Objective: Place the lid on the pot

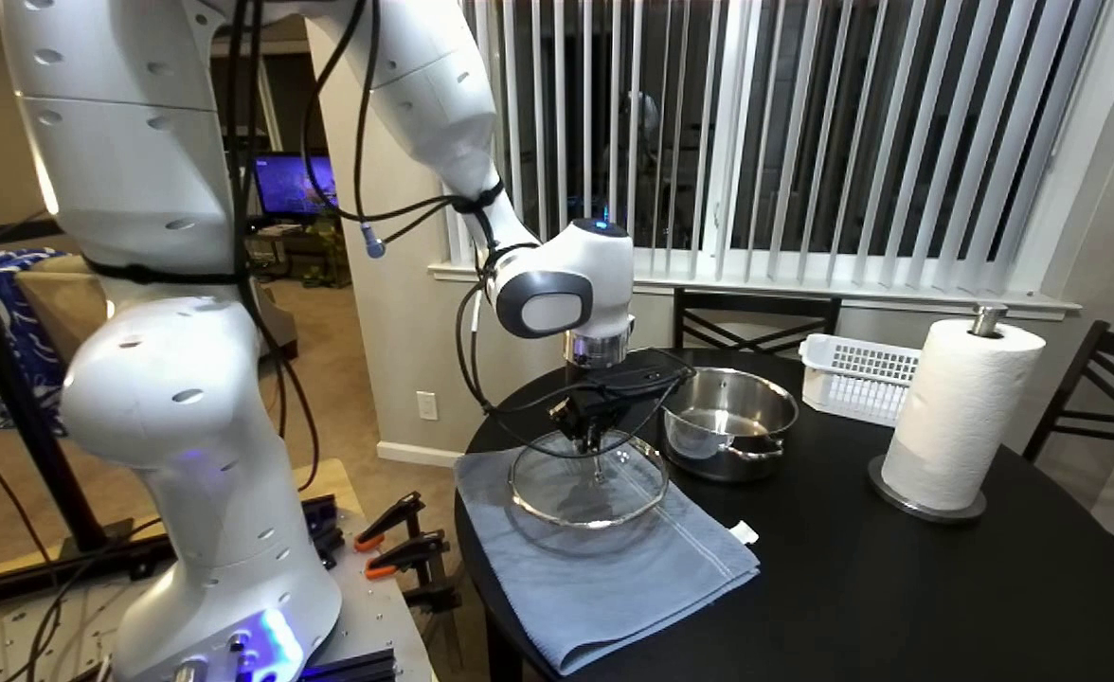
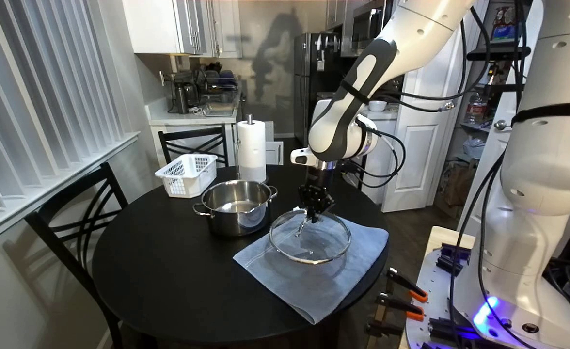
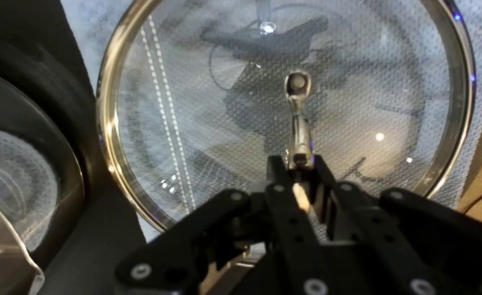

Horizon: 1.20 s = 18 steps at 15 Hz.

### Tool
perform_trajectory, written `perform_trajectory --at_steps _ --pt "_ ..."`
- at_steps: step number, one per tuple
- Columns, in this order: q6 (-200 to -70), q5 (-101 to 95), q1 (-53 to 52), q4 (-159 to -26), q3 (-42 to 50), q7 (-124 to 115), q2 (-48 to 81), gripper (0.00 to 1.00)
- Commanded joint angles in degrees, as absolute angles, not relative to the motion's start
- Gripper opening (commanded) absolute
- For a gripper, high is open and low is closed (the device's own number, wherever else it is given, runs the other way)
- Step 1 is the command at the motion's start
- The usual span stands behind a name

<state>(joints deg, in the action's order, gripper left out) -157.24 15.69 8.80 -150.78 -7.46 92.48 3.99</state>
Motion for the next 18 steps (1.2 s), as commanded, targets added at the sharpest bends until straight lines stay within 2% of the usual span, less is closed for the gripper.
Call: perform_trajectory --at_steps 1,8,18 --pt "-153.1 12.3 5.5 -150.4 -4.7 87.2 -1.7 0.06" --pt "-150.6 5.9 1.4 -143.1 -3.0 75.6 -3.0 0.06" --pt "-141.2 3.9 1.7 -116.6 -2.6 69.2 12.4 0.06"
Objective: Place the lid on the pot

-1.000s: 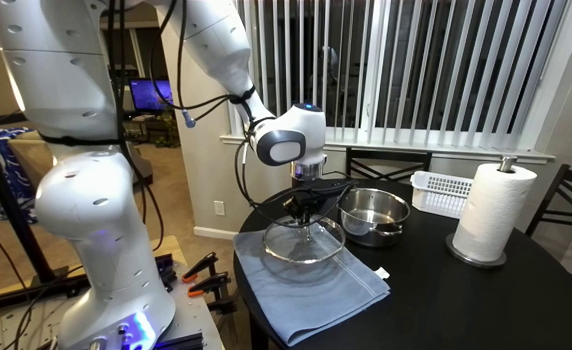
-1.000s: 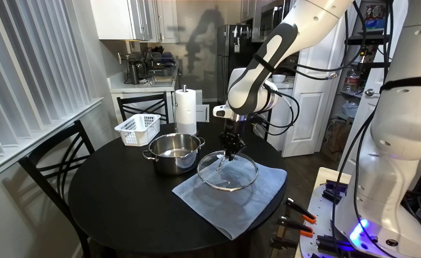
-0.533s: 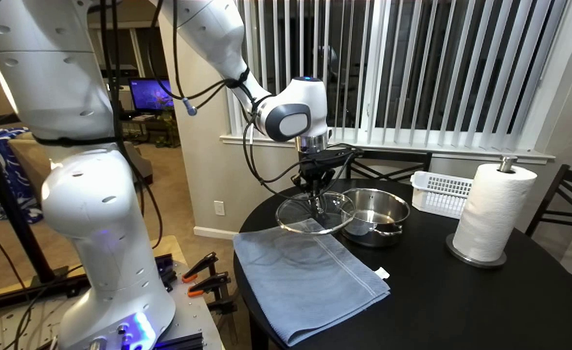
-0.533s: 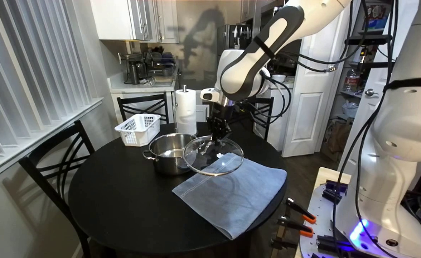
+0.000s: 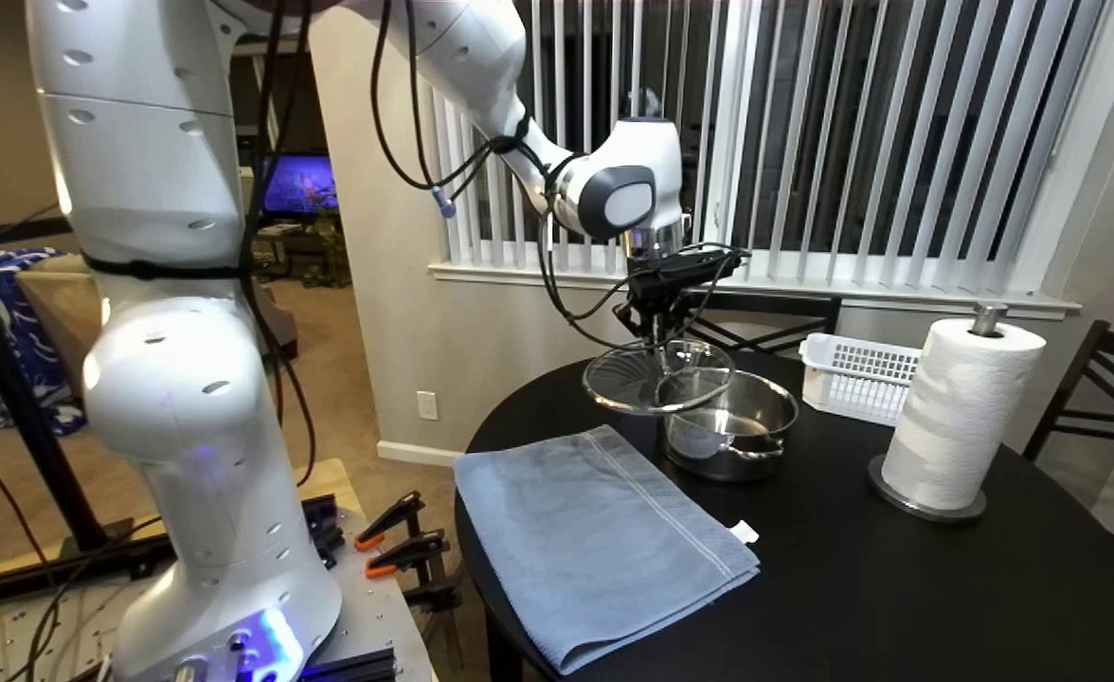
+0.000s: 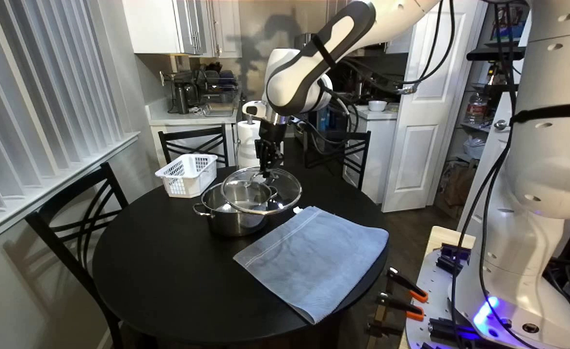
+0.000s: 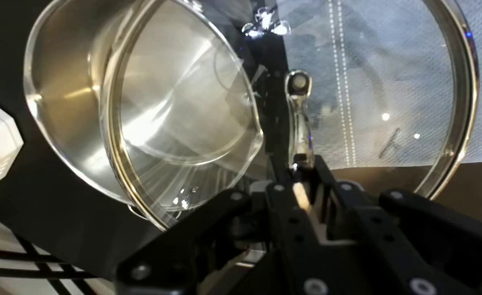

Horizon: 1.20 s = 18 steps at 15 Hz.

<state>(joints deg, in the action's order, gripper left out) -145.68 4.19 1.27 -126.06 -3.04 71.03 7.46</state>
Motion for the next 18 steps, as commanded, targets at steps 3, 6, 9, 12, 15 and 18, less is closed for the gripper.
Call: perform_trajectory --at_steps 3,6,9,12,15,18 --pt "-137.0 3.8 2.5 -108.9 -2.5 68.1 16.7 0.06" --pt "-134.1 3.2 2.7 -102.3 -2.5 66.0 21.0 0.06" --pt "-130.9 3.2 3.0 -96.0 -2.7 64.8 26.0 0.06" --pt "-127.8 3.8 3.7 -90.1 -3.1 64.3 30.8 0.06" --pt "-125.8 3.8 4.4 -85.3 -3.2 63.6 34.9 0.06" --pt "-125.1 3.4 4.7 -82.1 -3.3 62.9 38.1 0.06"
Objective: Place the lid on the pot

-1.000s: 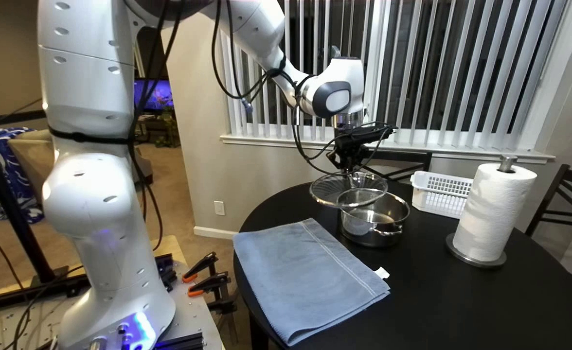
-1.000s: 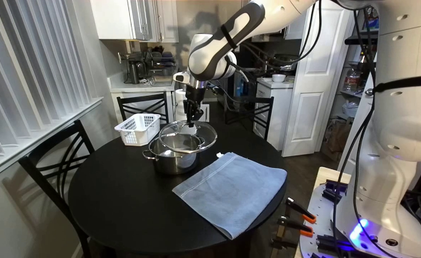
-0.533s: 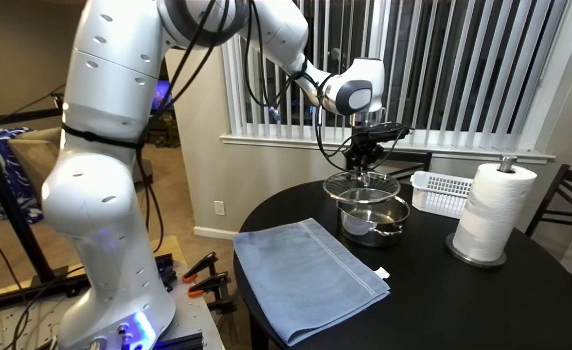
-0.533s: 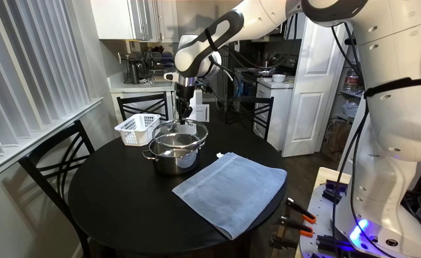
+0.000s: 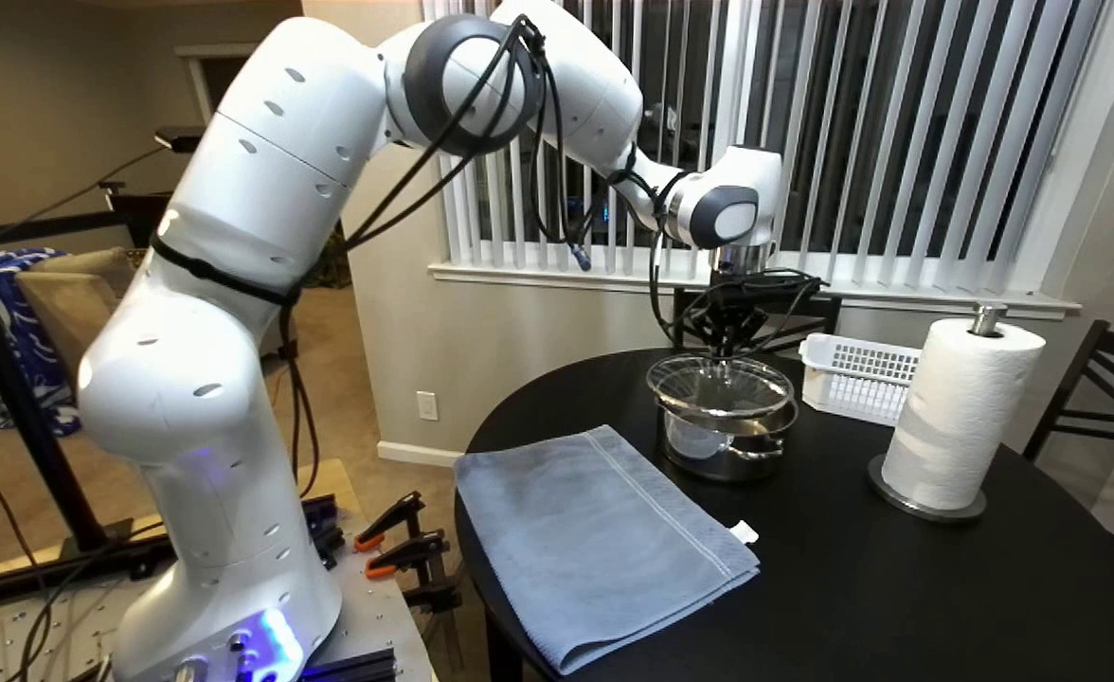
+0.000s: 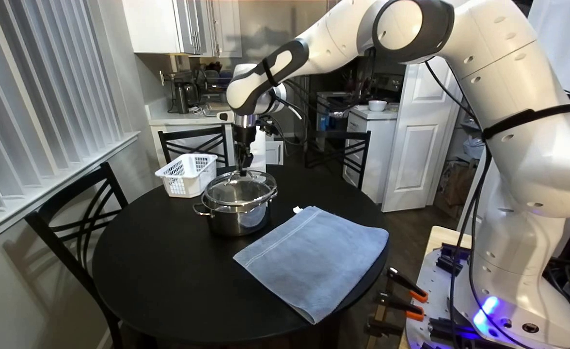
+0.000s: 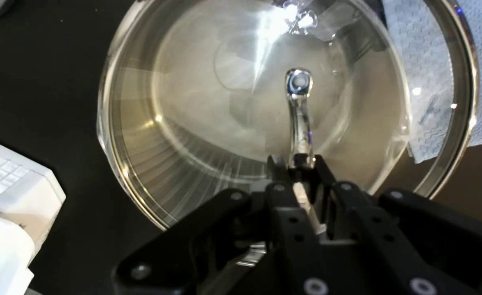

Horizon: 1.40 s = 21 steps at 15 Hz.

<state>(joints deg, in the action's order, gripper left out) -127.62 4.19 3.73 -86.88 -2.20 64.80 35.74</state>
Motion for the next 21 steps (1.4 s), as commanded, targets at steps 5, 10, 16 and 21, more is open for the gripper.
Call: perform_trajectory --at_steps 5,10,16,21 --pt "-124.4 3.4 5.3 -77.2 -3.9 63.6 41.8 0.06" --pt "-123.5 3.9 6.0 -73.1 -4.7 64.1 44.7 0.06" --pt "-119.6 3.7 6.1 -69.6 -5.0 63.8 47.3 0.06" --pt "-117.3 3.3 5.8 -67.6 -4.7 63.7 48.3 0.06"
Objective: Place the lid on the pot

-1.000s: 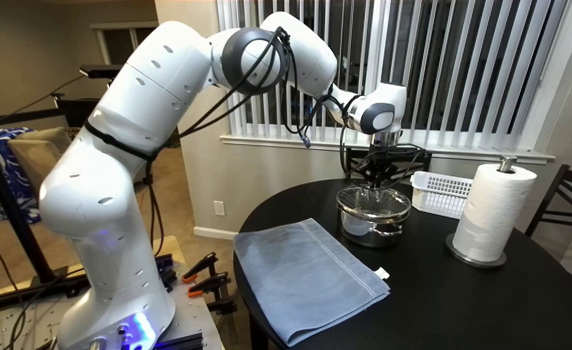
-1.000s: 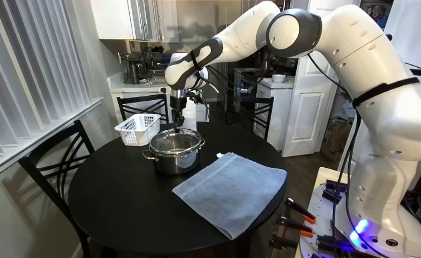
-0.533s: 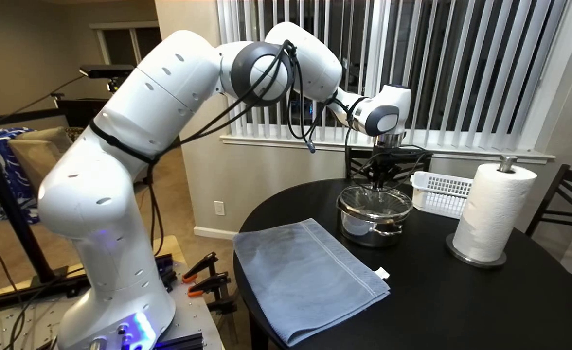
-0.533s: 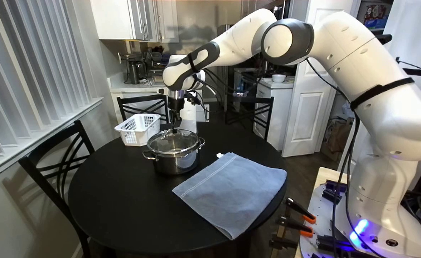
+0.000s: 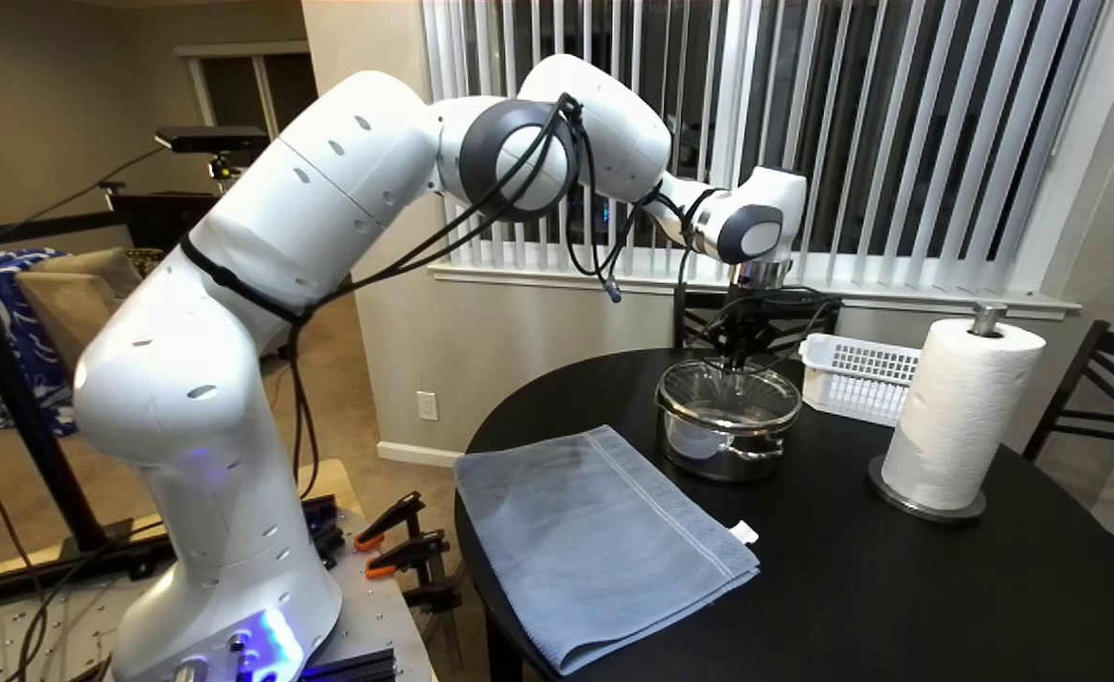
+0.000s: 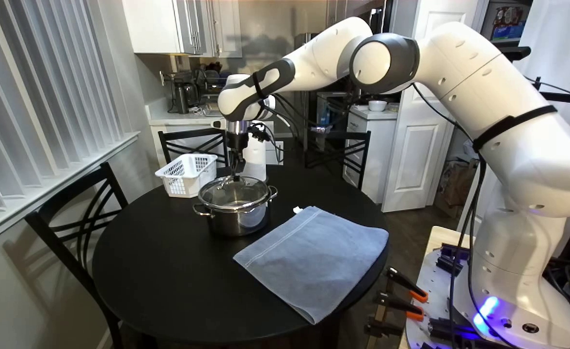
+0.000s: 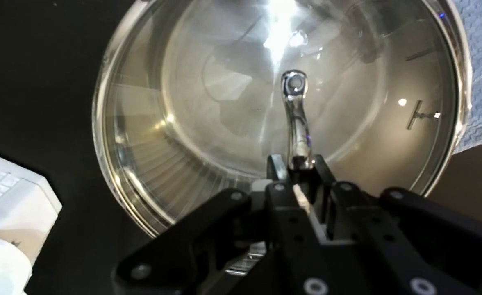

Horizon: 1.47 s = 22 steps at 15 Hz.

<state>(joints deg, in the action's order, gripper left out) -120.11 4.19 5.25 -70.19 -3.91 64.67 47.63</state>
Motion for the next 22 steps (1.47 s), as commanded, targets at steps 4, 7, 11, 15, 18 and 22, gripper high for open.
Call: perform_trajectory --at_steps 4,7,11,15,18,22 --pt "-113.9 2.6 5.4 -66.3 -4.1 62.9 48.8 0.06" --pt "-111.1 2.6 5.4 -65.1 -3.8 62.9 49.3 0.06" --pt "-110.5 2.6 5.4 -63.8 -4.0 63.6 50.1 0.06" --pt "-109.9 2.7 5.4 -63.2 -3.9 63.3 50.4 0.44" --pt "-110.0 2.6 5.4 -62.6 -3.9 63.5 50.3 0.6" --pt "-115.5 2.4 5.9 -72.6 -3.5 64.1 43.7 0.86"
